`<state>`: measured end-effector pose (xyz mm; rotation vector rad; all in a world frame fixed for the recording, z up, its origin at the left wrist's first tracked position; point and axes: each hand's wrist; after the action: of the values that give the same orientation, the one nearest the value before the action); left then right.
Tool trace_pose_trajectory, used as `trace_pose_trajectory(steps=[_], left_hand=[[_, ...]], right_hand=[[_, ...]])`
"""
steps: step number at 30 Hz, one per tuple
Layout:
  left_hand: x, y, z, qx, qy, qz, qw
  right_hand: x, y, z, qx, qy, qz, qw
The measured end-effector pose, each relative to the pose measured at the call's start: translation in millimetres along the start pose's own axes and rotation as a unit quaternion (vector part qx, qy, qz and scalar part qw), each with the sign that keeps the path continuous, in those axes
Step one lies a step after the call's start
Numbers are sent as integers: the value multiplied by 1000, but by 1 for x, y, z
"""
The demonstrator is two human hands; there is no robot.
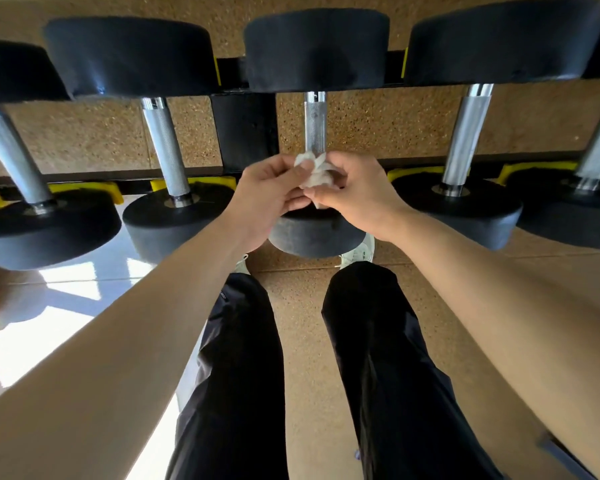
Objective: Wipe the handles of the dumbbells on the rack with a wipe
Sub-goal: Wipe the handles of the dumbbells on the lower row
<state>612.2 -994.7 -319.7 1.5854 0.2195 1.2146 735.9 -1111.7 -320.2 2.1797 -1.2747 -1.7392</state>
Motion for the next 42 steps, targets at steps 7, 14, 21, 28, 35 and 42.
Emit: trace_pose_trajectory(steps=[7,14,21,28,35,42], left_hand=[[-12,-16,-16,183,-274,93,940],[-9,-21,-10,53,-299,171,937],[5,-15,-1,-13,-341,186,922],[0,-16,-16,125,-98,15,987],[-9,-16,-19,101,-258,82,957],[-1,-32,-21,19,-550,107,828]], right_hand=[[16,-13,-28,-1,92,17,996],[24,-22,-43,-58,167,31,984],[13,-17,-37,-2,-17,57,998],[22,-16,-33,71,-17,95,993],[26,-15,-20,42,176,8,983],[16,-23,-11,-77,249,10,965]])
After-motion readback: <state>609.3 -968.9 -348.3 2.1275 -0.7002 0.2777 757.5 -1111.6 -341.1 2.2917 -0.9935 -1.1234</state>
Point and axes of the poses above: each hand's wrist, its own y-axis away from the middle knuckle, its own z-axis out of the palm, x = y × z, and after that the axes turned 12 degrees about x, right-handed
